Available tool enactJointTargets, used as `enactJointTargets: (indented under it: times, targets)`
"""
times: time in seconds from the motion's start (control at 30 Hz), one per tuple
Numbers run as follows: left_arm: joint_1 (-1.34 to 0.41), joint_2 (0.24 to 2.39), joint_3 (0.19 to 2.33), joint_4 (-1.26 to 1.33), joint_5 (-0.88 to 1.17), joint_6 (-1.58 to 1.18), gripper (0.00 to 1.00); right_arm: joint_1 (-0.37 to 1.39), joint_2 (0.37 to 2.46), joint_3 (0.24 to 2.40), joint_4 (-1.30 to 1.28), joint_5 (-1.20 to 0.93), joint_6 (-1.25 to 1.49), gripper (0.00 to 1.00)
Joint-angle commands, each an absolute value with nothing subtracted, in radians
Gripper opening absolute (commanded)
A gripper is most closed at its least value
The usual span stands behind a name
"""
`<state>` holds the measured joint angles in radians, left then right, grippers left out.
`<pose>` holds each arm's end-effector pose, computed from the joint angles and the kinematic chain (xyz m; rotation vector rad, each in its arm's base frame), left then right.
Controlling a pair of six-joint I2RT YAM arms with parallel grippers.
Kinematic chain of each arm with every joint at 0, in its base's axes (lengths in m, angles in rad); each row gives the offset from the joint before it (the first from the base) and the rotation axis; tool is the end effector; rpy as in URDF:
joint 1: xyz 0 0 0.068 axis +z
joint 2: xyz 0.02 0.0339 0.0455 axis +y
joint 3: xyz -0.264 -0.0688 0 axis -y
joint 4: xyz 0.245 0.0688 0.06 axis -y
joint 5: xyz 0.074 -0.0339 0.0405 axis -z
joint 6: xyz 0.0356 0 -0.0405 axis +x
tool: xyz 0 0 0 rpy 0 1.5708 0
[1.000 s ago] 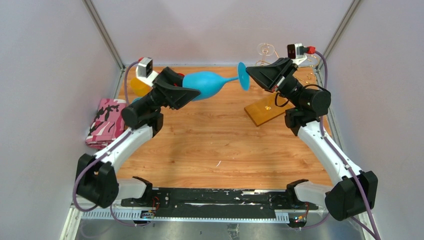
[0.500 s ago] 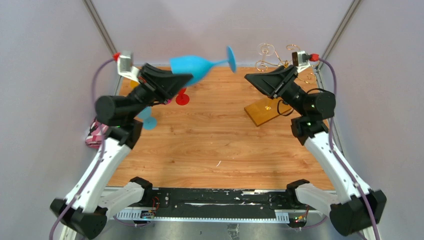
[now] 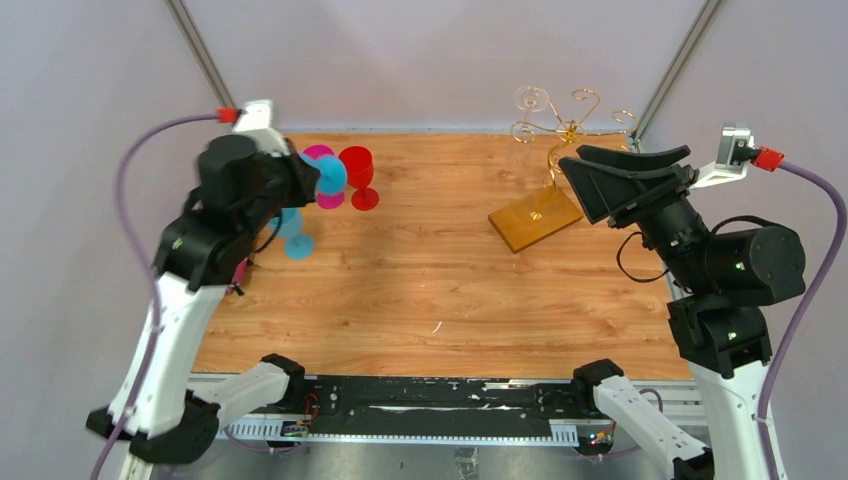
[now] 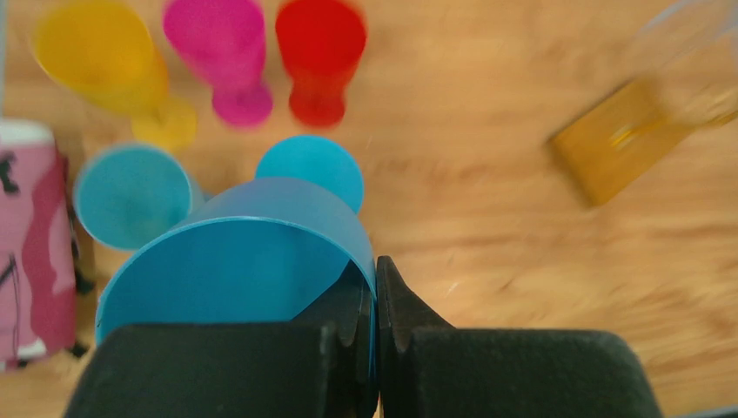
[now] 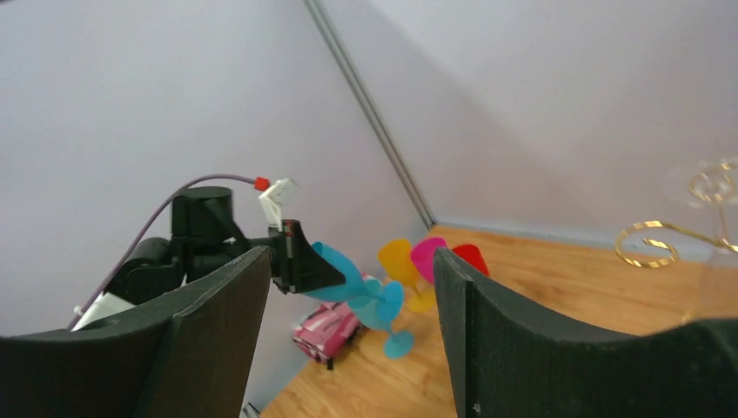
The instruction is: Take the wine glass off the wine glass rack
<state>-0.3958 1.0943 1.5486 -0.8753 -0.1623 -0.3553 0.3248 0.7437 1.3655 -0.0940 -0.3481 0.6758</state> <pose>0.1797 -0.0688 0.4649 -0.0648 1.9994 -0.3236 0.0745 0.0379 0.5378 -0.1381 1.1311 1.0778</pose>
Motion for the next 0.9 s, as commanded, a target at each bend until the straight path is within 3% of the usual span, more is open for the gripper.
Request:
enactJointTargets:
  times: [0.0,0.5,0.87]
  targets:
    - [-0.397,1.203,1.451,-1.065,-0.179,-0.307,0.00,0.314,0.785,1.354,-0.287,-0.291,0.573,0.73]
    - [-0.386,1.511,1.453,-0.865,-0.173,-0.340,0.00,0.314,0.787,1.278,-0.256,-0.310,0.567,0.70]
    - [-0.255,1.654,1.455,-0.794,-0.126,-0.319,0.00,0.314,0.800,1.271,-0.259,-0.262,0.534,0.70]
